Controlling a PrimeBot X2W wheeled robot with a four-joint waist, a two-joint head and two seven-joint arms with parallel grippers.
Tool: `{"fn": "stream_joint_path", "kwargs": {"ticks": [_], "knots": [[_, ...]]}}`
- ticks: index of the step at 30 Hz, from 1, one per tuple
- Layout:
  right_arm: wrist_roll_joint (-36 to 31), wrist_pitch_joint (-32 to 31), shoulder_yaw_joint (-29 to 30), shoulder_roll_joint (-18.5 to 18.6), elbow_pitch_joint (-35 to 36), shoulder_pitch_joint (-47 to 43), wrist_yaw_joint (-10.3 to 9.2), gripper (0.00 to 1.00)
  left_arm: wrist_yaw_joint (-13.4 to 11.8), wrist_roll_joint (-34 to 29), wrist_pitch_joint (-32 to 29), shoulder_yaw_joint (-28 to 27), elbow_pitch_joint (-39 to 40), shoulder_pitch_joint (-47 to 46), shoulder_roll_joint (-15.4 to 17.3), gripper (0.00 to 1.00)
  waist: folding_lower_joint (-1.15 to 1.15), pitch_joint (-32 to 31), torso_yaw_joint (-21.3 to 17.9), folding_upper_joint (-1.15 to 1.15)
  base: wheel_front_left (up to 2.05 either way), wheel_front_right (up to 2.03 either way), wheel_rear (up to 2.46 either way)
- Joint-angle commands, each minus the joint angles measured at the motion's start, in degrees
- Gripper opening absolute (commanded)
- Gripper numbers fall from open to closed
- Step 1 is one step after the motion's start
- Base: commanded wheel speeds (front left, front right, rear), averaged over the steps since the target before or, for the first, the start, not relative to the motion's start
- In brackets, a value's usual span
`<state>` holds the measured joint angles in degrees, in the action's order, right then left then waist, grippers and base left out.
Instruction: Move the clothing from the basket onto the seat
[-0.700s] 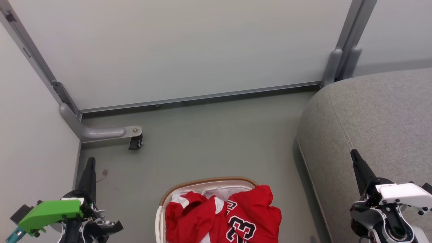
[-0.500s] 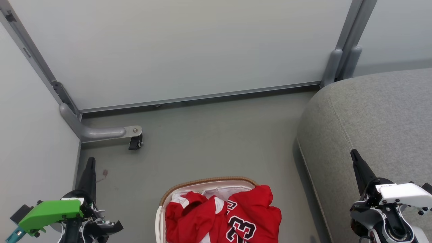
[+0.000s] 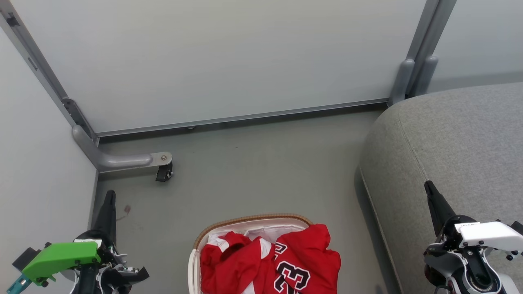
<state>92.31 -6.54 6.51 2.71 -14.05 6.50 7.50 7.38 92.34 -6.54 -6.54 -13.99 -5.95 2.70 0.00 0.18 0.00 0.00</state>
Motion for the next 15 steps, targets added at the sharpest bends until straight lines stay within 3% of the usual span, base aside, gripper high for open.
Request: {"fn": "stream_joint_path", "kwargs": {"ticks": [1, 4, 5, 15], "knots": [[0.21, -0.17, 0.09, 0.35, 0.19, -0.62, -0.02, 0.00, 0.28, 0.17, -0.15, -0.09, 0.07, -0.56, 0.36, 0.00, 0.00, 0.00, 0.00, 0.00, 0.00, 0.00, 0.00], [0.21, -0.17, 0.09, 0.35, 0.19, -0.62, -0.02, 0.00, 0.28, 0.17, -0.15, -0.09, 0.07, -0.56, 0.36, 0.00, 0.00, 0.00, 0.00, 0.00, 0.00, 0.00, 0.00], [0.00, 0.00, 0.00, 0.00, 0.00, 0.00, 0.00, 1.00, 0.00, 0.00, 0.00, 0.00, 0.00, 0.00, 0.00, 1.00, 0.00, 0.00, 0.00, 0.00, 0.00, 0.00, 0.00], [-3.16, 1.97, -1.50, 0.69, -1.01, -0.13, -0.02, 1.00, -0.06, -3.00, 2.03, 1.15, -2.12, 0.37, 0.25, 1.00, 0.00, 0.11, 0.00, 0.00, 0.00, 0.00, 0.00]]}}
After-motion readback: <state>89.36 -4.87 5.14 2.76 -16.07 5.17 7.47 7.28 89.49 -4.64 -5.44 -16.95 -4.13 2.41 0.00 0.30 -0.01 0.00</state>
